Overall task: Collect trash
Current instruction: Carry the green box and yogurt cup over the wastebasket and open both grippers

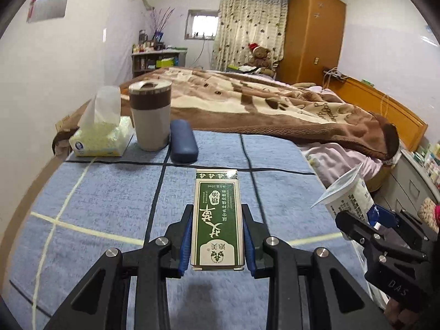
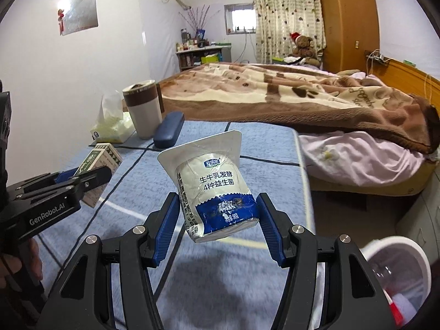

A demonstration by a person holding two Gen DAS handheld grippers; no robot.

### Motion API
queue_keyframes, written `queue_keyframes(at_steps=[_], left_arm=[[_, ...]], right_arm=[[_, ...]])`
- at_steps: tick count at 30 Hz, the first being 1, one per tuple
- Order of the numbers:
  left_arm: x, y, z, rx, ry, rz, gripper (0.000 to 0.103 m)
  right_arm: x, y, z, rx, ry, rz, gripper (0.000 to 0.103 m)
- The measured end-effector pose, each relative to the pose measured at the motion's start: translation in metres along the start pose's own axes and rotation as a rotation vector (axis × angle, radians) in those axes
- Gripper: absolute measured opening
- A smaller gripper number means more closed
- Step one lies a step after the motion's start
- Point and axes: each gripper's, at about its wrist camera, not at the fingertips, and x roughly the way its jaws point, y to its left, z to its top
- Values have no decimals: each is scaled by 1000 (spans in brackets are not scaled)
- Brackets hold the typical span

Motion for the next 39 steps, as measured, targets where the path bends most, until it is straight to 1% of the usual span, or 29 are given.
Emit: queue_keyframes(at_steps=[5,8,18,24,30,39], left_arm=[[-31,-19,-13,28,-32,-23,32],[-48,-30,-19,44,-47,-49,32],[-87,-85,-43,126,-75,-149,32],[-96,-117,-52,170,-77,-199,32],[-98,-158,-63,236,-60,-267,32],[-91,-212,-81,315,-14,-358,32]], right_arm=[[-25,-4,-9,15,-30,-15,59],[-40,-8,-14,27,-50,-25,59],[-85,-31,-37,61,-125,-144,59],[-107,-51,-48,98,-153,-210,59],[-123,-75,-57,159,-169,-256,59],[-139,-113,-76,235,-145,-343,59]])
